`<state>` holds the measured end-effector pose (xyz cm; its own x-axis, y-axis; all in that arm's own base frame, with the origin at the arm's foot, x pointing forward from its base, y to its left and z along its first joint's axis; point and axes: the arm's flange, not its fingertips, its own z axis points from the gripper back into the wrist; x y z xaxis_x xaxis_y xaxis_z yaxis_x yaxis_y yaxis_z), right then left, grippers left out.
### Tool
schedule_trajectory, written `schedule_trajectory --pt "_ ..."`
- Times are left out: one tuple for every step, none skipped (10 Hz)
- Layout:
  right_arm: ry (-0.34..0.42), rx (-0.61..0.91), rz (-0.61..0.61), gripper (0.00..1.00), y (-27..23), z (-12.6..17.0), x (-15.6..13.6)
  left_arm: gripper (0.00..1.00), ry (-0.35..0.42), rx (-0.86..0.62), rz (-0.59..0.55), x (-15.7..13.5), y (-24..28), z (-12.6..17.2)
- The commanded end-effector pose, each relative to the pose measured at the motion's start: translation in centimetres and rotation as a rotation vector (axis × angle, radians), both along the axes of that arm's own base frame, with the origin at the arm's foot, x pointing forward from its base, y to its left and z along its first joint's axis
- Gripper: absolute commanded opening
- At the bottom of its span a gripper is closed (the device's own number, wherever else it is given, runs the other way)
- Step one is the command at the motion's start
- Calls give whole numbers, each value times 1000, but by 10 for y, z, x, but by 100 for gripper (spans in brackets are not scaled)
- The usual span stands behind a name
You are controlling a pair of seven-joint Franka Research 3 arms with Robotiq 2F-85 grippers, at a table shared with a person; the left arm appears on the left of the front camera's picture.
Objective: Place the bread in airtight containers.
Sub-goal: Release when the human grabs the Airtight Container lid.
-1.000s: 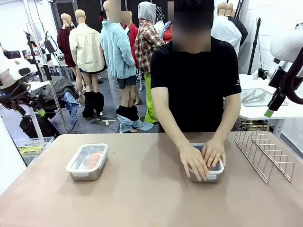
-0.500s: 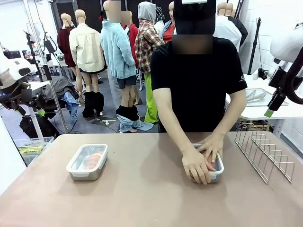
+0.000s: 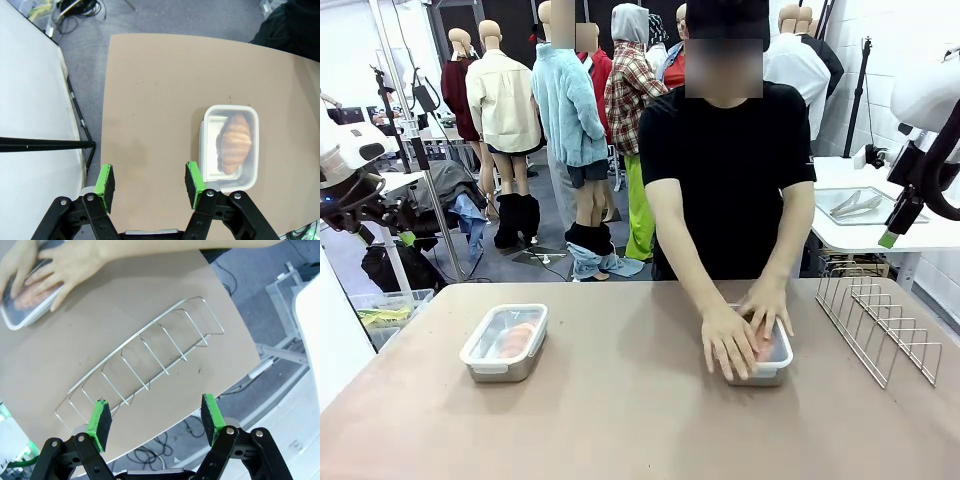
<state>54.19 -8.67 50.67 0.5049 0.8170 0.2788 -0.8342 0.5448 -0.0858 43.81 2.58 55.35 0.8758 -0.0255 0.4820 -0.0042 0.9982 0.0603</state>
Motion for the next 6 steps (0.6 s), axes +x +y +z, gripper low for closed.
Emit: schedule_trajectory --pt "10 0 2 89 -1 1 4 74 -3 -4 19 -1 0 1" --pt "10 0 2 89 -1 1 4 74 -3 -4 19 -1 0 1" --pt "10 0 2 89 -1 1 4 74 -3 -4 19 -1 0 1" --pt "10 0 2 89 -1 1 4 74 -3 -4 19 -1 0 1" --pt "10 0 2 89 -1 1 4 74 -3 -4 19 -1 0 1" --pt "10 0 2 89 -1 1 4 74 -3 -4 19 -1 0 1"
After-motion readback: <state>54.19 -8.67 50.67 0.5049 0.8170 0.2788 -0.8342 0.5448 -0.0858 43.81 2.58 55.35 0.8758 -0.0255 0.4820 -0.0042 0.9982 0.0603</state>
